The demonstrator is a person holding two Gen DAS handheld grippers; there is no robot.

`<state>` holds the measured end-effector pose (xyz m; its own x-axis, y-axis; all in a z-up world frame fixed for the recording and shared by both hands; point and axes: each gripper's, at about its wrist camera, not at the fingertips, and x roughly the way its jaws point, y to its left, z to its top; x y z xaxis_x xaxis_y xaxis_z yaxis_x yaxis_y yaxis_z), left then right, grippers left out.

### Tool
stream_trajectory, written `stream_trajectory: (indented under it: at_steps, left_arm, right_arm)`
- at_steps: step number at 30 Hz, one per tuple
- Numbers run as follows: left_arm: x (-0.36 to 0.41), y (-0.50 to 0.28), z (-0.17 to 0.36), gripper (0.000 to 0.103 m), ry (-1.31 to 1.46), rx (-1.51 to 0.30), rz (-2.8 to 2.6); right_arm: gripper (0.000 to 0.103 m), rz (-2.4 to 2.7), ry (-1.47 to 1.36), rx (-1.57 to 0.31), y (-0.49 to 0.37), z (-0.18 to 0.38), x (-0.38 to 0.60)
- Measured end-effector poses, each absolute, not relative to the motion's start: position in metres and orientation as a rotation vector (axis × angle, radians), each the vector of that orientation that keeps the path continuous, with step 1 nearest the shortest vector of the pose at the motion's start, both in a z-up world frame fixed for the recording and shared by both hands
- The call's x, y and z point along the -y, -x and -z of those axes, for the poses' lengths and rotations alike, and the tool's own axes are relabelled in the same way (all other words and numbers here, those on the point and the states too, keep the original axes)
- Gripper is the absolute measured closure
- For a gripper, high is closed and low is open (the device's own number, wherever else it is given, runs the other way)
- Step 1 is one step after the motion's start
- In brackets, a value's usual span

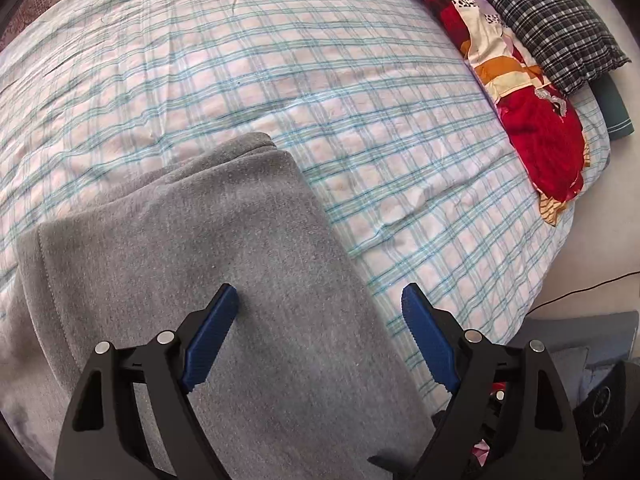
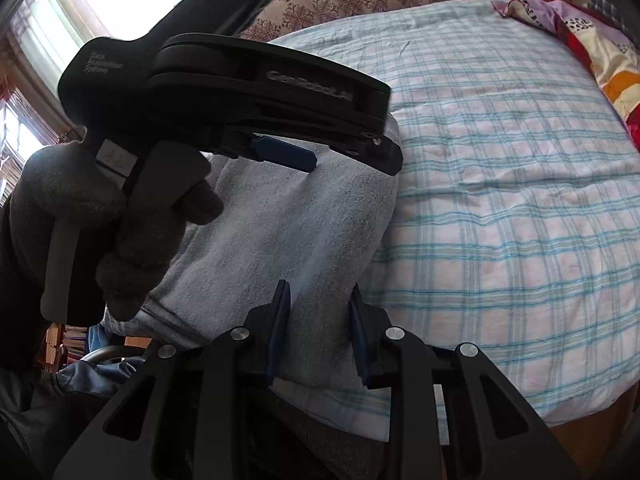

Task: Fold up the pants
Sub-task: 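Grasp the pants end with the left tool while the right tool grasps beside it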

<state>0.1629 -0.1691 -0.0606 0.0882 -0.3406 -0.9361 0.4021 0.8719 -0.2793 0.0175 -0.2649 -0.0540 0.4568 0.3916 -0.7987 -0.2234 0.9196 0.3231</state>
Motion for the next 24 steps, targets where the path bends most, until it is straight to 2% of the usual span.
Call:
stream_trajectory:
  at_steps: [10,12,13,16,18,21,23,24]
  left_arm:
    - [0.202,-0.162,0.077,0.019,-0.283,-1.401,0.499]
    - [0.203,-0.162,0.078,0.033,-0.329,-1.387,0.478]
    - [0.202,-0.161,0.078,0.035,-0.338,-1.383,0.478]
    - [0.198,-0.162,0.075,0.049,-0.329,-1.369,0.493]
    - [0.19,-0.161,0.072,0.066,-0.298,-1.36,0.515]
    - [0.174,-0.162,0.067,0.077,-0.219,-1.355,0.541]
    - [0.16,-0.162,0.061,0.079,-0.17,-1.341,0.551]
    - [0.154,-0.161,0.057,0.08,-0.146,-1.333,0.556]
  right_arm:
    - [0.075,-0.41,-0.058,-0.968,-0.01,0.041,0.239]
    - [0.075,-0.409,-0.061,-0.963,-0.009,0.039,0.238]
    - [0.075,-0.409,-0.065,-0.962,-0.009,0.039,0.238]
    - [0.076,-0.408,-0.065,-0.958,-0.007,0.039,0.24]
    - [0.076,-0.403,-0.066,-0.952,-0.008,0.038,0.239]
    - [0.076,-0.394,-0.082,-0.935,-0.004,0.038,0.244]
    - [0.074,-0.386,-0.131,-0.929,-0.005,0.036,0.251]
    - [0.068,-0.384,-0.16,-0.928,-0.006,0.035,0.255]
